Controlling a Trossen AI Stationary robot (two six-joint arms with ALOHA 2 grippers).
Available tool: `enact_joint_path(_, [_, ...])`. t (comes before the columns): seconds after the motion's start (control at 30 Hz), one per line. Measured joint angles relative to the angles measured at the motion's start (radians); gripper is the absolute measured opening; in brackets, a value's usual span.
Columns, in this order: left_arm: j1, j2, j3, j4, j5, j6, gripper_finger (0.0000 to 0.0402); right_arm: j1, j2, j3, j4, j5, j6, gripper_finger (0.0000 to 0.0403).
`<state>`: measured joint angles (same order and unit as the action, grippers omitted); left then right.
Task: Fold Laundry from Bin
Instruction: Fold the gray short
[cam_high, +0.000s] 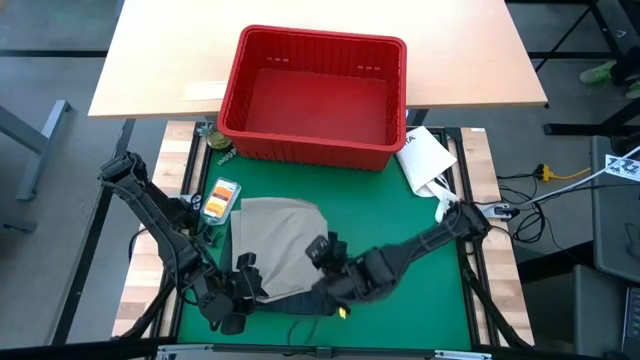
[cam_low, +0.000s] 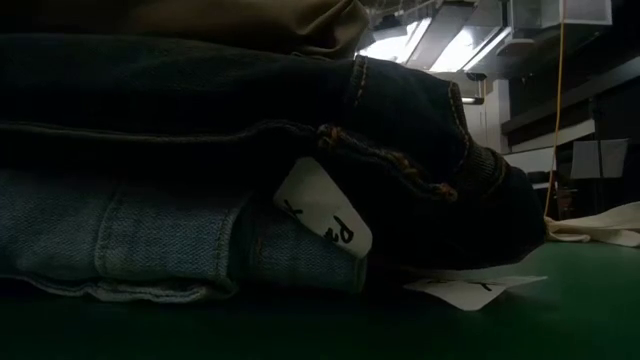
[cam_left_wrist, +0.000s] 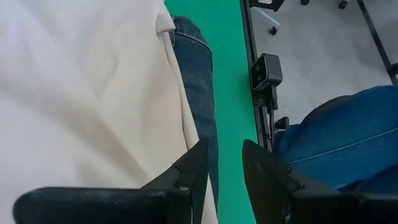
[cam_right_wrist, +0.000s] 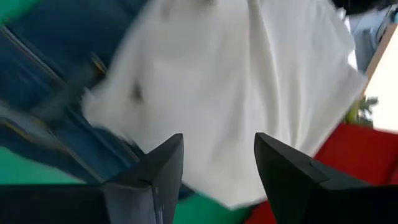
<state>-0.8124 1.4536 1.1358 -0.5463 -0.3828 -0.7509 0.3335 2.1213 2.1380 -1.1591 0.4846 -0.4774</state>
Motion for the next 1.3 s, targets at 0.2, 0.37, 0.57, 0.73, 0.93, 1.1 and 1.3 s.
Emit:
enact_joint_path(0.2, [0.0,0.0,0.0,-0.025,0.0,0.0,0.0094,0.053,0.022,0.001,0.052,-0.005,0.007,0.0198])
enact_joint_path(0.37, [0.0,0.0,0.0,-0.049,-0.058,0.002,0.0094,0.08,0.049,0.0,0.105,0.001,0.036,0.0198])
enact_joint_path(0.57, [0.001,0.0,-0.002,-0.058,-0.155,0.002,0.0094,0.079,0.078,0.0,0.192,0.044,0.039,0.0198])
enact_joint_path(0.73, [0.001,0.0,-0.003,-0.078,-0.155,0.002,0.0094,0.078,0.081,-0.017,0.195,-0.057,0.06,0.0198])
enact_joint_path(0.93, [0.002,0.0,-0.003,-0.108,-0.158,0.002,0.0094,0.079,0.085,-0.118,0.225,-0.123,0.133,0.0198])
enact_joint_path(1.1, [0.002,0.0,-0.003,-0.127,-0.158,0.002,0.0094,0.078,0.085,-0.163,0.226,-0.153,0.155,0.0198])
enact_joint_path(1.3, [0.001,0.0,-0.004,-0.154,-0.157,-0.005,0.0094,0.079,0.084,-0.164,0.216,-0.156,0.169,0.0198])
